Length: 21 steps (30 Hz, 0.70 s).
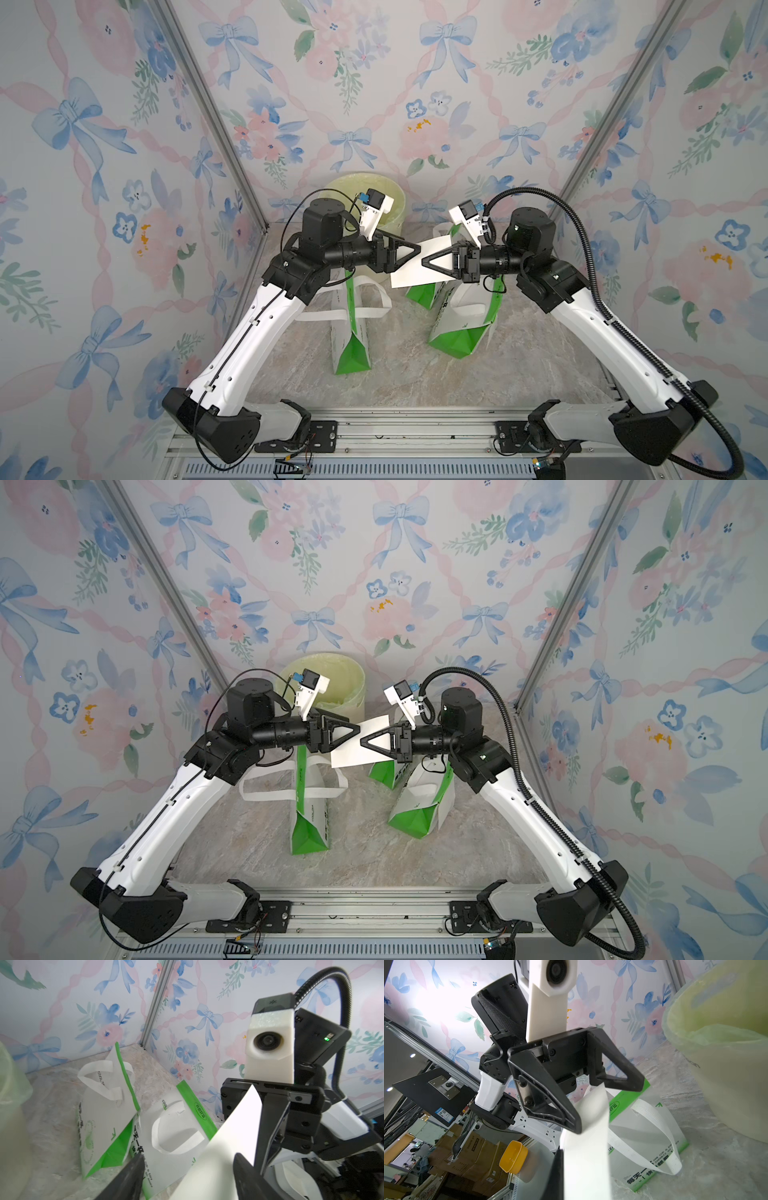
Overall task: Shred takeout receipts and throw away
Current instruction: Shred the takeout receipt.
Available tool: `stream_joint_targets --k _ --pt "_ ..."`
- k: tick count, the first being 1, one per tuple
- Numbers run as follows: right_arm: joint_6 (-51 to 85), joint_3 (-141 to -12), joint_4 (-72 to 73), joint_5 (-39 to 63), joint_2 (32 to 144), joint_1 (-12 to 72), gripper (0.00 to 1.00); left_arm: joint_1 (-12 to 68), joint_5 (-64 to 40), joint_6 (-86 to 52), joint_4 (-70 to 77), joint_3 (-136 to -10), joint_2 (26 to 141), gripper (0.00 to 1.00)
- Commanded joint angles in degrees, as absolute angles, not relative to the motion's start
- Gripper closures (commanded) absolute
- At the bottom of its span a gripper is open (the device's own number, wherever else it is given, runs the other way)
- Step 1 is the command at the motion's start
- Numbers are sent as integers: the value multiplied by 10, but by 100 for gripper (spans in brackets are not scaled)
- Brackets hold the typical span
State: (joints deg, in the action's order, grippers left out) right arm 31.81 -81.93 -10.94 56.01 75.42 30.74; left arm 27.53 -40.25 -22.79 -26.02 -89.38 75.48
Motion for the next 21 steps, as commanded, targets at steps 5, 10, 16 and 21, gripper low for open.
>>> stream_joint_targets --k 5,10,16,21 --pt "337 -829 -84 566 770 305 100 255 -476 -293 -170 -870 731 50" --pt "332 -828 -89 552 772 304 100 246 -485 -317 -152 -860 724 57" --pt "344 -826 -72 541 773 302 100 244 -489 -329 -143 -848 721 67" --pt "350 -821 -63 539 775 301 100 244 -486 -334 -138 -846 721 93"
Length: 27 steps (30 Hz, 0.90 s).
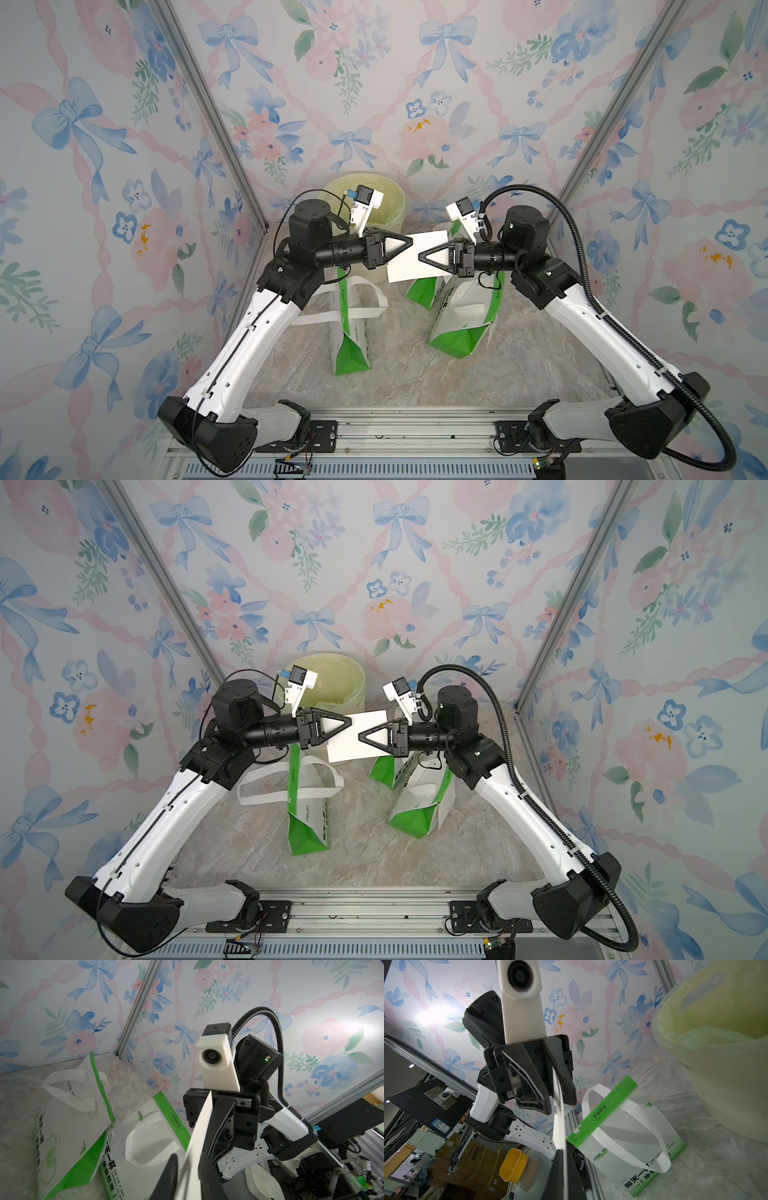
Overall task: Shred takeout receipts and throw away
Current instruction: Shred the takeout receipt.
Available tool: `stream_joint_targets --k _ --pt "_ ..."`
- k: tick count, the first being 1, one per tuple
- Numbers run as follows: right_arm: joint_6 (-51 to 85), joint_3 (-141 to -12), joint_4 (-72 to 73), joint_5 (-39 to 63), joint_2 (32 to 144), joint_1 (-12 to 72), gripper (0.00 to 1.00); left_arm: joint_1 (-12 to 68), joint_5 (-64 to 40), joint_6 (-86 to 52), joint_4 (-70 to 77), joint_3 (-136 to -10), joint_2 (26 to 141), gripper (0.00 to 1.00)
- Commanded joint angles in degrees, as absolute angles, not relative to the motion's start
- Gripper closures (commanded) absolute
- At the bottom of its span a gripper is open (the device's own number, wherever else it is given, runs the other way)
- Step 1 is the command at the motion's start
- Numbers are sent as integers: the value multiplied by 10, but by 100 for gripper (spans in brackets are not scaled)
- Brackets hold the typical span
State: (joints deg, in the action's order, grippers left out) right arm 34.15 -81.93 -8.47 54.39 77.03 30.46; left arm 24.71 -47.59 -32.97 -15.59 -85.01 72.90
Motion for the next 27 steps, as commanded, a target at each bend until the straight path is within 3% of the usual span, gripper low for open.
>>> stream_joint_targets --k 1,4,6,9,12,17,27 --pt "349 -820 -64 537 775 302 100 244 -482 -334 -137 -845 720 99" --pt "341 -820 -75 532 773 302 100 244 -462 -332 -135 -840 712 100" --pt "333 -826 -92 527 771 301 71 245 -459 -321 -134 -836 707 100" --pt "331 -843 -108 523 770 297 43 252 -452 -273 -134 -828 695 100" --pt "331 -866 -124 520 774 294 30 262 -445 -215 -134 -811 682 100" --pt "342 -900 -137 526 792 294 29 270 -457 -149 -134 -800 672 100" --pt "342 -916 -150 548 808 311 54 271 -461 -125 -134 -802 677 100"
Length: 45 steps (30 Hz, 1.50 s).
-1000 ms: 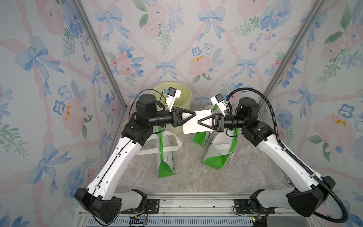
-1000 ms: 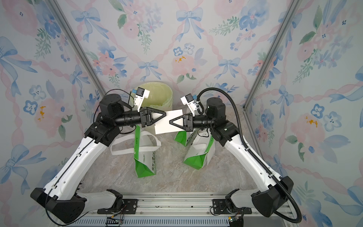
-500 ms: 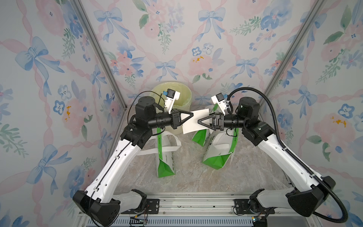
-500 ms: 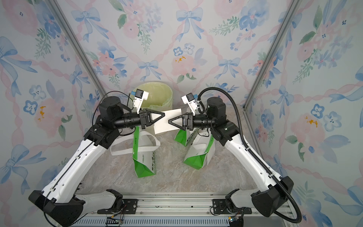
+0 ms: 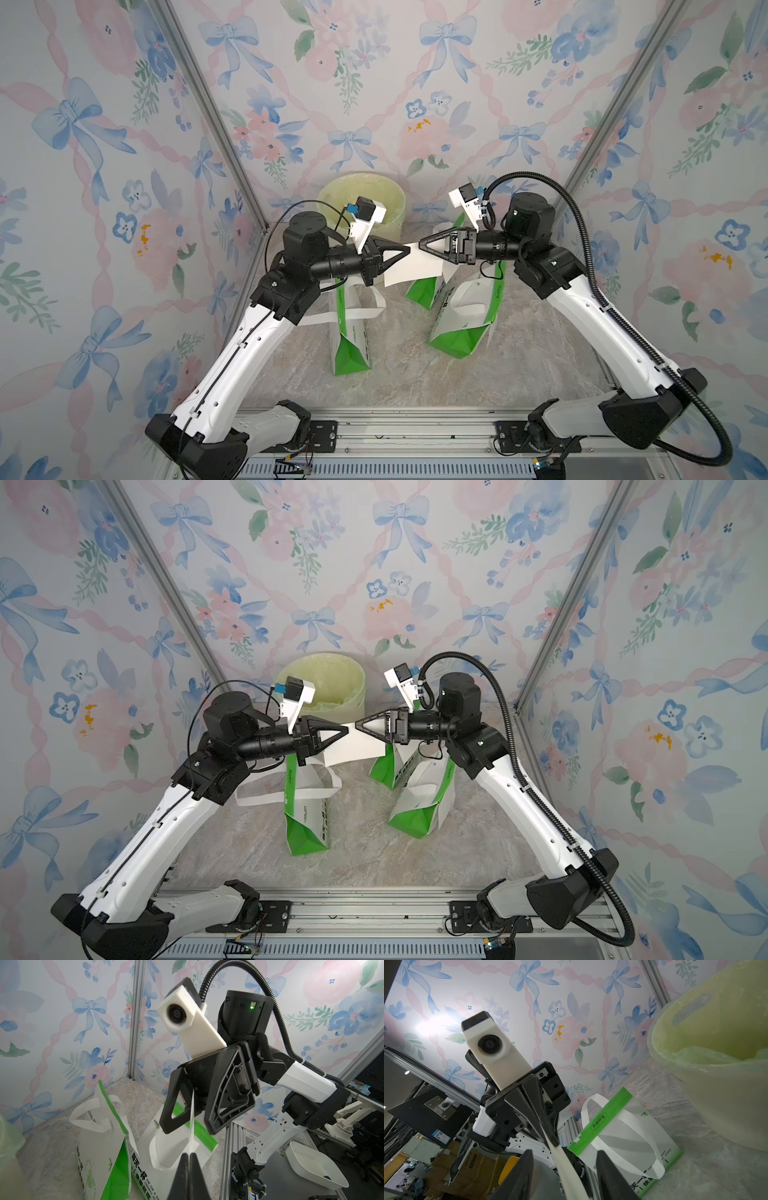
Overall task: Shred takeout receipts and throw away
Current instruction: Shred the takeout receipt.
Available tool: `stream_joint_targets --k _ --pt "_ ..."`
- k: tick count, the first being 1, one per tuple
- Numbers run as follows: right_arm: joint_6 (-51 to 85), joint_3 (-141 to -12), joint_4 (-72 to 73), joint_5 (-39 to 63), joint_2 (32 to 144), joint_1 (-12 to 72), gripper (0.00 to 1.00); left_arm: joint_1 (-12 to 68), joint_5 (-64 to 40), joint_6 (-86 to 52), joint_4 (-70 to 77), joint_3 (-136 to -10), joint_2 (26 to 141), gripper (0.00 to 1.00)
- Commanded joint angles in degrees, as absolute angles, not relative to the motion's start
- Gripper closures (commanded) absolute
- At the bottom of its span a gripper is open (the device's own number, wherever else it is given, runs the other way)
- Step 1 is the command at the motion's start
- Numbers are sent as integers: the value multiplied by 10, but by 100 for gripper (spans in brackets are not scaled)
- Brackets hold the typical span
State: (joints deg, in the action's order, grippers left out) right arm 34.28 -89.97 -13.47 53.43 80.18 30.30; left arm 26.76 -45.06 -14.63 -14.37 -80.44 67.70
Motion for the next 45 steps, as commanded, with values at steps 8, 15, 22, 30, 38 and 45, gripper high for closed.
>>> stream_joint_targets --k 8,15,22,30,38,45 --pt "354 -919 -138 551 815 317 70 271 -464 -117 -134 -798 674 100" --pt "374 -917 -122 558 817 320 71 271 -470 -114 -133 -796 678 100" --pt "377 -917 -120 559 821 321 93 271 -477 -111 -134 -793 679 100" --pt "364 -922 -144 553 824 323 100 271 -422 -102 -133 -793 667 88" --pt "361 -924 -146 555 825 324 100 271 -426 -113 -133 -803 677 82" --pt "362 -925 -152 550 826 325 100 272 -440 -118 -131 -806 680 90"
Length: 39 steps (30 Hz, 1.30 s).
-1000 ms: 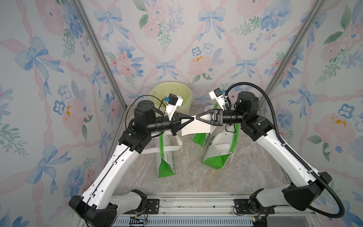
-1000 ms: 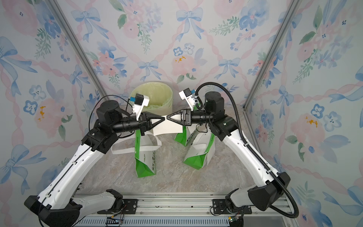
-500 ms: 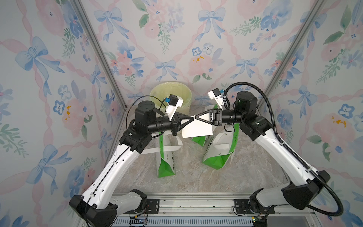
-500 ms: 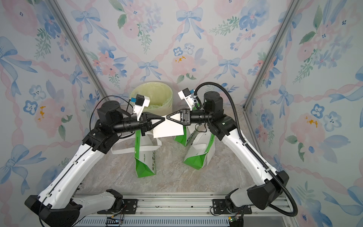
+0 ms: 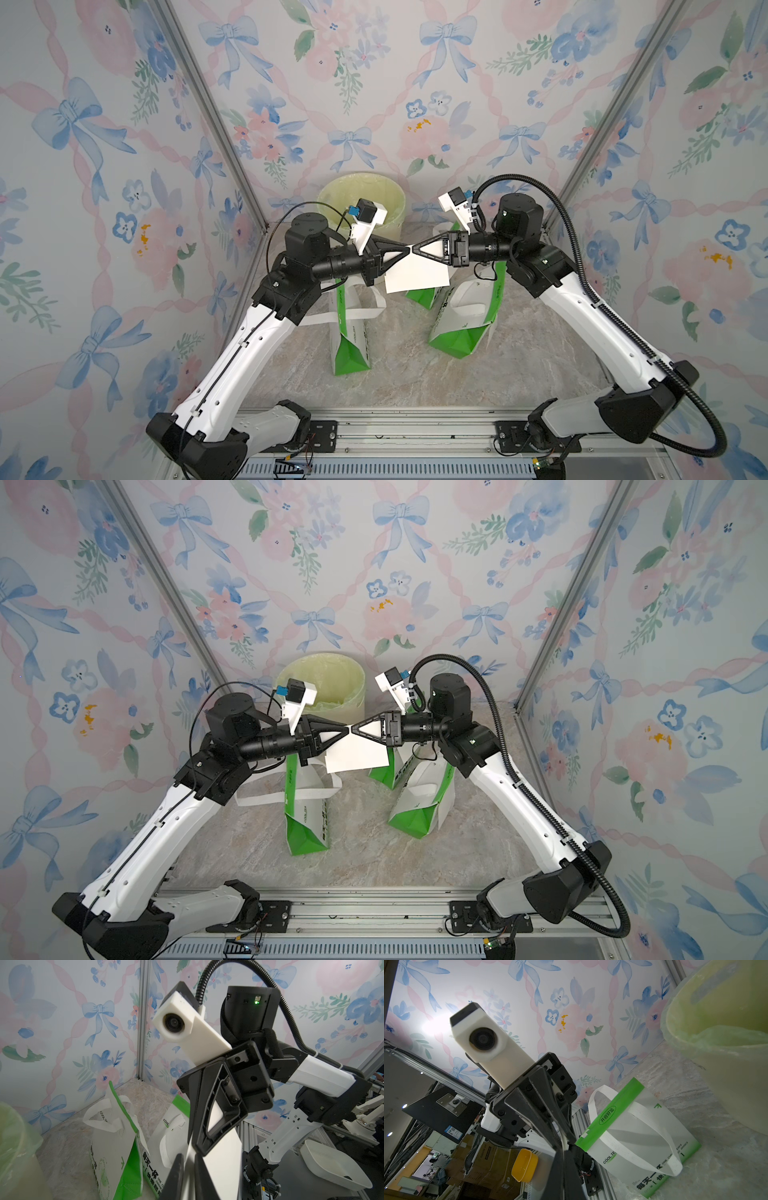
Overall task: Shred takeout receipts and throw away
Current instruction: Shred the takeout receipt.
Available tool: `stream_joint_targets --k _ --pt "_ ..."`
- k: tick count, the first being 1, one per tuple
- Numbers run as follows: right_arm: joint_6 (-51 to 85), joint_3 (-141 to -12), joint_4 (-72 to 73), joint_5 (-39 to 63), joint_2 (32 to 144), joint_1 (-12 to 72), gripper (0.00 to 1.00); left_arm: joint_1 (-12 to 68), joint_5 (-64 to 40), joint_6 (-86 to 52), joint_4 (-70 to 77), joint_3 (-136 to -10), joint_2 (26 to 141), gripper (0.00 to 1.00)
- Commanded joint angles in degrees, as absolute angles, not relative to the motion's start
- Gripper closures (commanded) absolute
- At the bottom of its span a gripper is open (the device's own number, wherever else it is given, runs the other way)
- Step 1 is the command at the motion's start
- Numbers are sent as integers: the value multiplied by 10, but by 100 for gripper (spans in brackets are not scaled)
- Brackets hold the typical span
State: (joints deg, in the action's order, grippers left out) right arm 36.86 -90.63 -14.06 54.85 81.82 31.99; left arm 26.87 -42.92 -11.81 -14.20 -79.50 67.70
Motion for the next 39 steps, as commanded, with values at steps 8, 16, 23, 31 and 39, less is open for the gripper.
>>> stream_joint_targets --k 8,16,23,31,39 --pt "434 -946 -197 505 842 327 100 326 -270 28 -122 -773 646 100" --pt "516 -914 -198 460 826 324 100 350 -254 190 -56 -701 589 100" --pt "520 -916 -260 410 832 317 100 360 -295 255 -29 -675 569 100" --pt "514 -927 -309 373 839 315 100 368 -297 267 -17 -666 552 100" --pt "450 -955 -412 299 849 314 100 376 -282 205 27 -671 539 100"
